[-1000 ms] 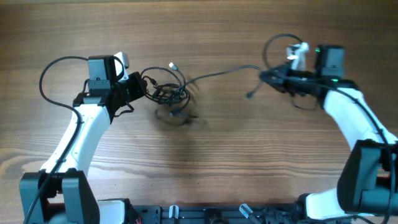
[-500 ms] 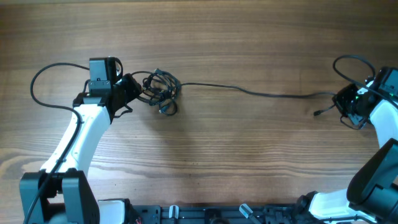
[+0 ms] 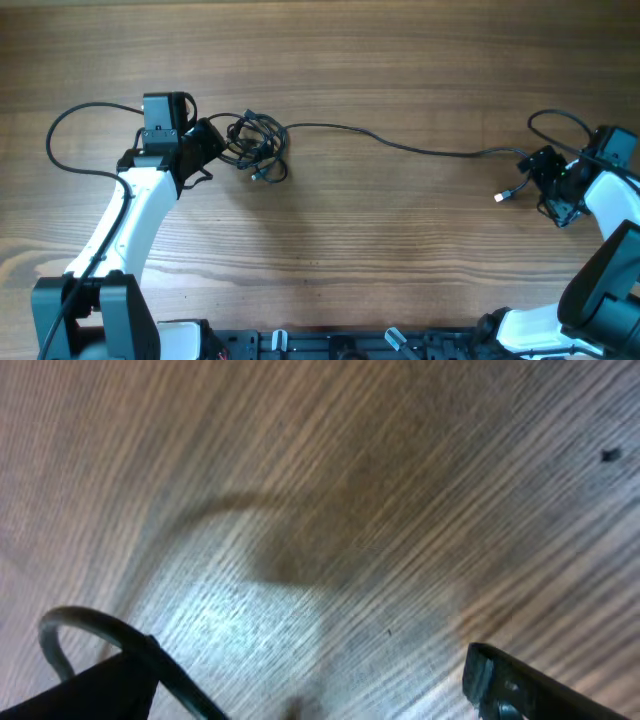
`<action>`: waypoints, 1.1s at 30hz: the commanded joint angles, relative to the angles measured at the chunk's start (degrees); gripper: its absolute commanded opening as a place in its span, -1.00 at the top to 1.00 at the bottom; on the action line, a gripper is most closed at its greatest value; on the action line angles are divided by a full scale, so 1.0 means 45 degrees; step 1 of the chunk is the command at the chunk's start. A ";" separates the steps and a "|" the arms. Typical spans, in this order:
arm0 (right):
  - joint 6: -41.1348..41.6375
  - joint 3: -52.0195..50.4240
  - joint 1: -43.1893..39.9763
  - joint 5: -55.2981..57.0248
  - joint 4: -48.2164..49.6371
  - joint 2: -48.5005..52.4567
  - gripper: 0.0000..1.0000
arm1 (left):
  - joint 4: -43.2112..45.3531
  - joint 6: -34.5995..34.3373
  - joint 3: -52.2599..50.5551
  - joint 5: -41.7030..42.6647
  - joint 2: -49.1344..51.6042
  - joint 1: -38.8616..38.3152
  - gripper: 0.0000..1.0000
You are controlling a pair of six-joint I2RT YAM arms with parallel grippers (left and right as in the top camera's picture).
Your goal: Untangle cables
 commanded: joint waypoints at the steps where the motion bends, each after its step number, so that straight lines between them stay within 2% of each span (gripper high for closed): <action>1: -0.0228 0.1438 0.0578 0.0272 -0.0476 -0.0447 -1.00 | 0.0087 -0.0175 0.0194 -0.0214 0.0087 0.0068 0.92; 6: -0.1443 0.2798 0.2633 0.1676 -0.0986 -0.0544 -1.00 | 0.0087 -0.0175 0.0194 -0.0209 0.0087 0.0068 0.92; 8: -0.1977 0.3410 0.4163 0.3842 -0.1200 -0.0544 -1.00 | 0.0087 -0.0175 0.0189 -0.0209 0.0087 0.0068 0.92; 12: -0.5236 0.3526 0.6606 0.4075 -0.0024 -0.0510 -1.00 | 0.0087 -0.0175 0.0194 -0.0165 0.0087 0.0068 0.92; 15: -0.6819 0.3521 0.7786 0.2448 0.0758 -0.0510 -1.00 | 0.0087 -0.0175 0.0194 -0.0165 0.0087 0.0068 0.92; 19: -0.6849 0.3517 0.8612 -0.2905 0.1783 -0.0437 -0.99 | 0.0092 -0.0175 0.0189 -0.0165 0.0087 0.0068 0.92; 21: -0.6805 0.3517 0.9068 -0.4663 0.2613 -0.0204 -0.89 | 0.0087 -0.0175 0.0194 -0.0165 0.0087 0.0068 0.92; 22: -0.6805 0.3517 0.9350 -0.4896 0.2948 -0.0049 -0.79 | 0.0087 -0.0175 0.0189 -0.0160 0.0087 0.0068 0.92; 25: -0.6834 0.3517 1.0321 -0.4886 0.3604 0.0617 -0.69 | 0.0087 -0.0170 0.0194 -0.0146 0.0087 0.0068 0.92; 29: -0.6912 0.3517 1.1477 -0.4833 0.4721 0.1938 -0.68 | 0.0238 -0.0058 0.0194 0.0554 0.0087 0.0068 0.92; 33: -0.7276 0.3517 1.1963 -0.4750 0.6203 0.3429 -0.75 | 0.0573 0.1292 0.0189 0.2059 0.0087 0.0068 0.92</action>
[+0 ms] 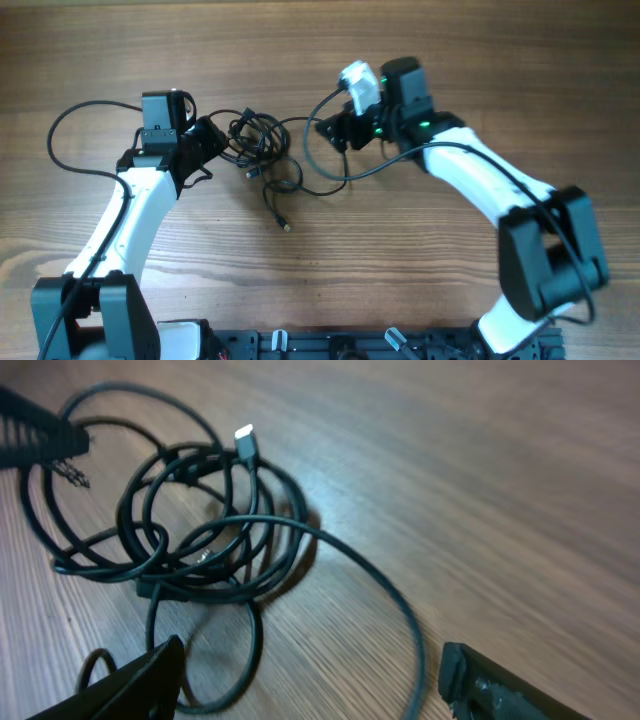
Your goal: Untangle cables
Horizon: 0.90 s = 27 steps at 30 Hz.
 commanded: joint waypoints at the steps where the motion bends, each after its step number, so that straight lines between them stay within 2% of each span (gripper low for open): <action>1: -0.0369 0.0189 0.0126 -0.0238 0.1088 0.1248 -0.79 | 0.0330 0.1253 0.0189 0.1904 0.0087 0.0053 0.92; 4: -0.0364 0.0189 0.0126 -0.0243 0.2035 0.1923 -0.85 | 0.0481 0.1583 0.0189 0.2662 0.0087 0.0053 0.92; 8: -0.0267 0.0189 0.0175 -0.0238 0.3050 0.2691 -0.92 | 0.0481 0.1583 0.0189 0.2662 0.0087 0.0044 0.92; 11: -0.0272 0.0189 0.0175 -0.0238 0.3555 0.3084 -0.93 | 0.0481 0.1583 0.0189 0.2657 0.0087 0.0044 0.92; 13: -0.0262 0.0189 0.0175 -0.0233 0.3657 0.3172 -0.86 | 0.0481 0.1583 0.0189 0.2652 0.0087 0.0044 0.92; 16: -0.0238 0.0189 0.0175 -0.0233 0.3551 0.3177 -0.58 | 0.0481 0.1583 0.0194 0.2652 0.0087 0.0044 0.92; 18: -0.0233 0.0189 0.0170 -0.0063 0.3385 0.3181 -0.22 | 0.0481 0.1579 0.0189 0.2652 0.0087 0.0044 0.92; 19: -0.0223 0.0189 0.0160 0.0301 0.3298 0.3181 0.53 | 0.0481 0.1583 0.0189 0.2647 0.0087 0.0044 0.92; 20: -0.0087 0.0189 0.0146 0.0622 0.3254 0.3177 0.88 | 0.0481 0.1579 0.0194 0.2647 0.0087 0.0049 0.92; 21: 0.0461 0.0189 0.0117 0.1054 0.3259 0.3177 0.91 | 0.0481 0.1579 0.0189 0.2642 0.0087 0.0049 0.92; 22: 0.1778 0.0194 -0.0058 0.1486 0.3317 0.3050 0.91 | 0.0481 0.1554 0.0189 0.2535 0.0087 0.0049 0.92; 27: 0.3109 0.0194 -0.1025 0.0782 0.2968 0.1666 0.91 | 0.0272 0.1059 0.0189 0.1394 0.0087 0.0049 0.92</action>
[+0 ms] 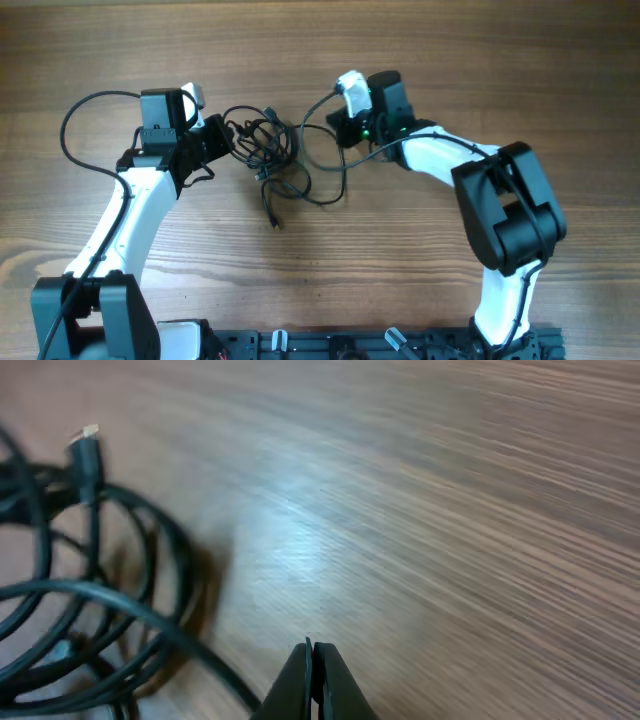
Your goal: Untangle cables
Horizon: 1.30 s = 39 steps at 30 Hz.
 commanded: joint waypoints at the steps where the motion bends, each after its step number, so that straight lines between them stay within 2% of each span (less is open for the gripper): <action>1: 0.1443 0.0194 -0.1025 -0.0413 -0.0364 -0.1661 0.92 | -0.0151 -0.0510 0.0189 -0.1054 0.0087 0.0039 0.92; 6: 0.1671 0.0189 -0.2404 -0.0602 -0.2302 -0.3371 0.91 | -0.0194 -0.0559 0.0189 -0.1234 0.0087 0.0039 0.92; 8: 0.1044 0.0189 -0.2618 -0.1739 -0.2744 -0.3434 0.91 | -0.0189 -0.0656 0.0189 -0.1224 0.0087 0.0034 0.92; 9: 0.0515 0.0170 -0.2603 -0.2312 -0.2914 -0.3332 0.85 | -0.0189 -0.0656 0.0189 -0.1171 0.0087 0.0034 0.92; 12: -0.0374 0.0005 -0.2157 -0.2511 -0.3045 -0.3021 0.42 | -0.0189 -0.0656 0.0189 -0.1171 0.0087 0.0034 0.92; 14: -0.0719 0.0005 -0.1583 -0.2501 -0.2861 -0.2472 -0.09 | -0.0189 -0.0651 0.0189 -0.1175 0.0087 0.0034 0.92; 16: -0.0724 0.0005 -0.1146 -0.2293 -0.2540 -0.2045 -0.40 | -0.0189 -0.0651 0.0189 -0.1175 0.0087 0.0034 0.92; 20: -0.0758 0.0005 -0.0126 -0.1370 -0.1209 -0.0894 -0.53 | -0.0189 -0.0651 0.0194 -0.1175 0.0087 0.0034 0.92; 23: -0.0772 0.0005 0.0359 -0.0588 -0.0180 -0.0199 -0.72 | -0.0185 -0.0651 0.0189 -0.1175 0.0087 0.0034 0.92; 26: -0.0758 0.0005 0.0559 0.0777 0.0374 0.0393 -0.87 | -0.0185 -0.0651 0.0194 -0.1175 0.0087 0.0034 0.92; 28: -0.0695 0.0005 0.0583 0.0840 0.0602 0.0860 -0.91 | -0.0185 -0.0651 0.0194 -0.1175 0.0087 0.0034 0.92; 29: -0.0695 0.0005 0.0583 0.0835 0.0602 0.1088 -0.91 | -0.0185 -0.0651 0.0189 -0.1175 0.0087 0.0034 0.92; 30: -0.0704 0.0005 0.0583 0.0845 0.0534 0.1642 -0.77 | -0.0170 -0.0651 0.0189 -0.1175 0.0087 0.0034 0.92; 31: -0.0699 0.0005 0.0583 0.0845 0.0529 0.1841 -0.54 | -0.0170 -0.0651 0.0189 -0.1175 0.0087 0.0034 0.92; 33: -0.0670 0.0005 0.0578 0.0845 0.0510 0.2098 0.31 | -0.0175 -0.0651 0.0194 -0.1175 0.0087 0.0034 0.91; 34: -0.0670 0.0005 0.0578 0.0850 0.0500 0.2103 0.85 | -0.0175 -0.0651 0.0189 -0.1175 0.0087 0.0034 0.92; 35: -0.0670 0.0010 0.0578 0.0845 0.0510 0.2089 0.91 | -0.0175 -0.0651 0.0189 -0.1175 0.0087 0.0034 0.92; 39: -0.0316 0.0010 0.0520 0.0457 0.0491 0.1914 0.91 | -0.0180 -0.0646 0.0189 -0.1180 0.0087 0.0034 0.92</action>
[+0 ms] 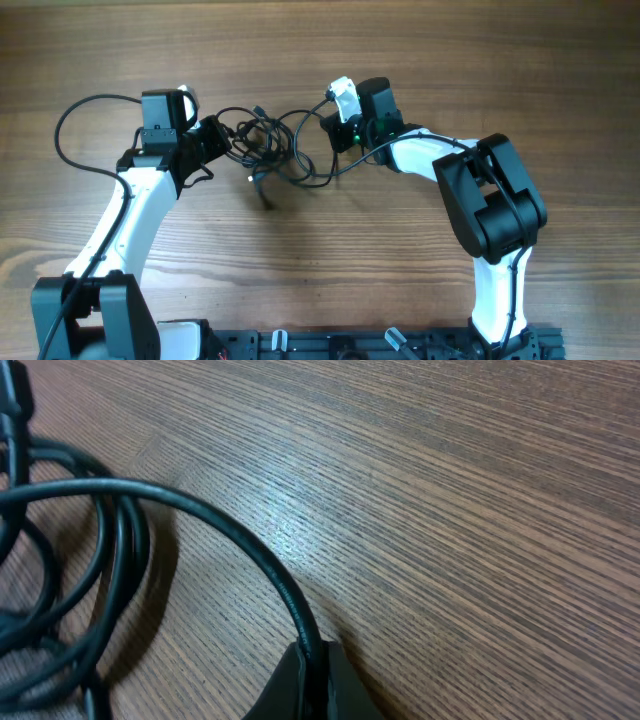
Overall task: Untangle cables
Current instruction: 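Drag the cable rightward with the right gripper and release it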
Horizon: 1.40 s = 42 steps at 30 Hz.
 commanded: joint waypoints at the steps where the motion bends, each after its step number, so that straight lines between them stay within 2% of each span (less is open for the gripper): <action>1: 0.0763 -0.0257 -0.0078 -0.0753 -0.0466 0.0413 0.91 | 0.0044 -0.0117 0.0189 -0.0073 0.0087 0.0034 0.92; 4: 0.1821 -0.0257 -0.0695 -0.3186 -0.0729 -0.1141 0.91 | 0.0044 -0.0117 0.0189 -0.0073 0.0087 0.0039 0.92; 6: 0.2769 -0.0257 -0.1394 -0.3662 -0.1389 -0.2623 0.91 | 0.0039 -0.0117 0.0189 -0.0073 0.0087 0.0039 0.92; 10: 0.2608 -0.0257 -0.2769 -0.3351 -0.3395 -0.5187 0.91 | 0.0039 -0.0117 0.0189 -0.0078 0.0087 0.0039 0.92; 12: 0.1938 -0.0257 -0.3473 -0.2652 -0.4901 -0.6057 0.91 | 0.0039 -0.0117 0.0189 -0.0078 0.0087 0.0039 0.92; 13: 0.1355 -0.0257 -0.4231 -0.1273 -0.6640 -0.6625 0.91 | 0.0034 -0.0117 0.0189 -0.0078 0.0087 0.0039 0.92; 17: 0.1059 -0.0262 -0.5829 0.2093 -0.9602 -0.6844 0.91 | 0.0034 -0.0117 0.0194 -0.0078 0.0087 0.0039 0.92; 21: 0.1064 -0.0262 -0.7286 0.4313 -1.1298 -0.6766 0.91 | 0.0034 -0.0121 0.0189 -0.0078 0.0087 0.0039 0.92; 23: 0.1365 -0.0262 -0.7941 0.5455 -1.1696 -0.6766 0.91 | 0.0034 -0.0117 0.0189 -0.0078 0.0087 0.0039 0.92; 28: 0.4566 -0.0534 -0.9403 0.6528 -1.1788 -0.6766 0.91 | 0.0034 -0.0117 0.0189 -0.0073 0.0087 0.0039 0.92; 36: 0.4274 -0.1851 -0.9476 0.5916 -1.0219 -0.6693 0.91 | 0.0039 -0.0121 0.0189 -0.0073 0.0087 0.0034 0.92; 37: 0.4061 -0.1938 -0.9476 0.5649 -1.0006 -0.6693 0.80 | 0.0034 -0.0121 0.0189 -0.0073 0.0087 0.0034 0.92; 38: 0.3648 -0.2006 -0.9476 0.5056 -0.9768 -0.6693 0.07 | 0.0034 -0.0126 0.0189 -0.0068 0.0087 0.0034 0.92; 39: 0.3269 -0.2025 -0.9476 0.4498 -0.9636 -0.6693 -0.36 | 0.0034 -0.0126 0.0194 -0.0068 0.0087 0.0034 0.92; 40: 0.2939 -0.2025 -0.9476 0.3876 -0.9530 -0.6693 -0.57 | 0.0039 -0.0126 0.0189 -0.0068 0.0087 0.0034 0.92; 42: 0.2676 -0.2025 -0.9471 0.3109 -0.9389 -0.6693 -0.86 | 0.0034 -0.0126 0.0189 -0.0068 0.0087 0.0034 0.92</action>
